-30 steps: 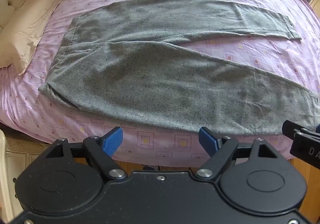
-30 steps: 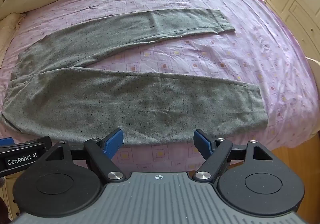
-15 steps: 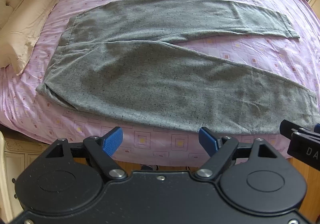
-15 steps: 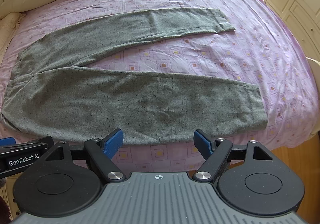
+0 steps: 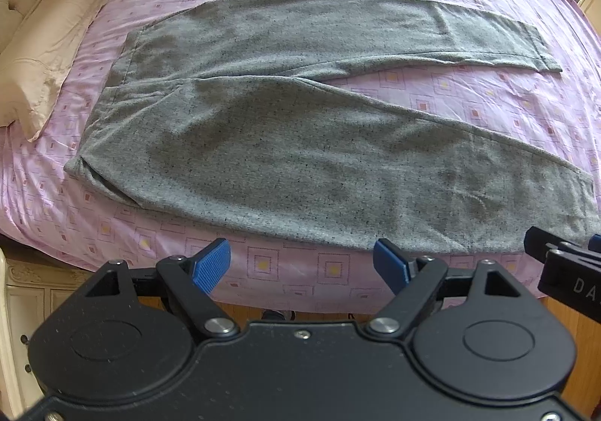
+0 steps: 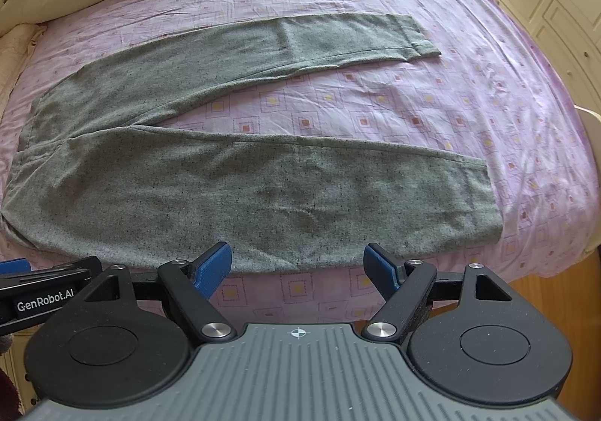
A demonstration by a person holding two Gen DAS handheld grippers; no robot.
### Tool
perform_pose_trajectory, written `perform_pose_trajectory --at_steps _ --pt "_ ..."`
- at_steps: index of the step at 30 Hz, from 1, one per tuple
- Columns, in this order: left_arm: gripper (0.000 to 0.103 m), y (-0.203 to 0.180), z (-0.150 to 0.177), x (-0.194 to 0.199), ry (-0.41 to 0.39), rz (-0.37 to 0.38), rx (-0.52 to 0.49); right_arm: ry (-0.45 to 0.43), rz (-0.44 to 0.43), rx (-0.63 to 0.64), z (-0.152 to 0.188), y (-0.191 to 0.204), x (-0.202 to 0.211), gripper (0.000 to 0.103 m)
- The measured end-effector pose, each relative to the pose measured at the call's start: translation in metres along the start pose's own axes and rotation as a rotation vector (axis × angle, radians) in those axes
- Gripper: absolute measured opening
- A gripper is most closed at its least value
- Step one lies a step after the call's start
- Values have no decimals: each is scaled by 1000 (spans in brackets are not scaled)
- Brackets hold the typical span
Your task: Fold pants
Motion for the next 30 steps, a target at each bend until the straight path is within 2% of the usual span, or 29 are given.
perform_pose_trajectory --at_steps 30 --pt "84 -2 2 -2 7 3 -6 0 -3 -12 1 -3 -1 77"
Point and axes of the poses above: each gripper's, at about its wrist camera, not at the fingertips, and x roughly against the way its jaws point, y to its left, z to its underside, the point moved 5 cm from there along -x, roughly the way its jaws point, and after that the axes turned 1 degree about -y, right-handed, at the moved point
